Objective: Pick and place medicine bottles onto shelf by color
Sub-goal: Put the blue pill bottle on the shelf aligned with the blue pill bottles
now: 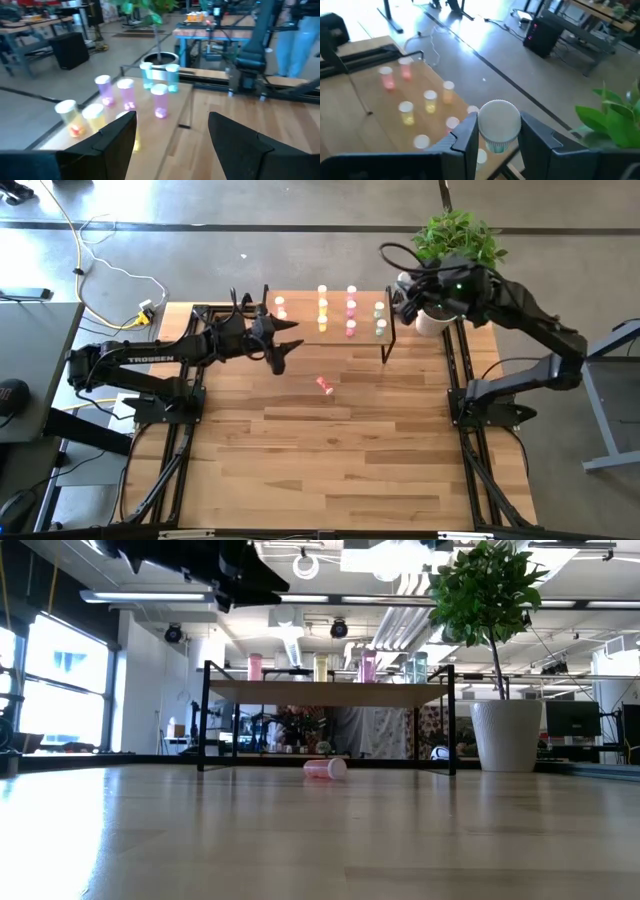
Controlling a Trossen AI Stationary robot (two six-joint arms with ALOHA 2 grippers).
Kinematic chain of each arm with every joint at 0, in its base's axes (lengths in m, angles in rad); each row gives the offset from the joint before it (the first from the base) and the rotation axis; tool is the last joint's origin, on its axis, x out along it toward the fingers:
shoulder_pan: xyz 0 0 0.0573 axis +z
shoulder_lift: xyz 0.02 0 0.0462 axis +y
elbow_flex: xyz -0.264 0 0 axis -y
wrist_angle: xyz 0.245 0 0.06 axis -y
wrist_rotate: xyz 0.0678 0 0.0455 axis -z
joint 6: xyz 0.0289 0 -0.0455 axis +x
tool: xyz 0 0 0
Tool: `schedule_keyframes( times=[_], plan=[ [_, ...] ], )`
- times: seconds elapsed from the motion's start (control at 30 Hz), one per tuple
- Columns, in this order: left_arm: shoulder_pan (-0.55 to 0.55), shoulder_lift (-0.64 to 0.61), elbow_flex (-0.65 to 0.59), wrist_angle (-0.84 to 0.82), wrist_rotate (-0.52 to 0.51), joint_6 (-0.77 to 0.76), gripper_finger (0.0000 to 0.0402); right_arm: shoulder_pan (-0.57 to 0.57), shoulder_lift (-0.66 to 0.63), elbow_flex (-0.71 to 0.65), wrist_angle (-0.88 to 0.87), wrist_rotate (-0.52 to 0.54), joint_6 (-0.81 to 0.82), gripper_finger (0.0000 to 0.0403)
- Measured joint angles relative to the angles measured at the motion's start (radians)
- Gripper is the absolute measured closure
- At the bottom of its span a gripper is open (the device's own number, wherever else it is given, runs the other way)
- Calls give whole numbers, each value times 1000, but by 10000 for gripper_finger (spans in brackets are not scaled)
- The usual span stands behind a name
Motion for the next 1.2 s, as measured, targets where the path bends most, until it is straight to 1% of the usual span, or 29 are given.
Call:
schedule_keyframes(
  times=[0.1,0.2,0.27,0.33,0.4,0.5,0.57,0.73,0.8,0.97,1.2],
  plan=[
    [15,0,0,12,-20,0,163,-40,9,-18,10,0,-1,301],
    [31,0,0,15,-26,0,163,-90,8,-119,81,-22,-7,301],
    [42,0,0,13,-26,0,163,-129,4,-201,151,-72,-7,301],
    [51,0,0,13,-27,0,163,-172,-2,-273,243,-147,-7,301],
    [60,0,0,13,-26,-1,163,-216,-3,-333,333,-220,-16,301],
    [68,0,0,12,-26,-3,163,-278,-2,-413,456,-302,-22,301],
    [69,0,0,10,-28,-2,163,-316,-2,-452,524,-357,-16,301],
    [68,0,-1,9,-51,0,163,-384,16,-500,603,-481,-3,301],
    [68,0,-1,9,-64,0,163,-398,34,-507,616,-506,-6,301],
    [68,0,-1,4,-101,0,163,-403,83,-507,656,-524,-25,301],
    [68,1,-1,2,-131,0,163,-416,142,-507,655,-509,-61,301]
  ],
)
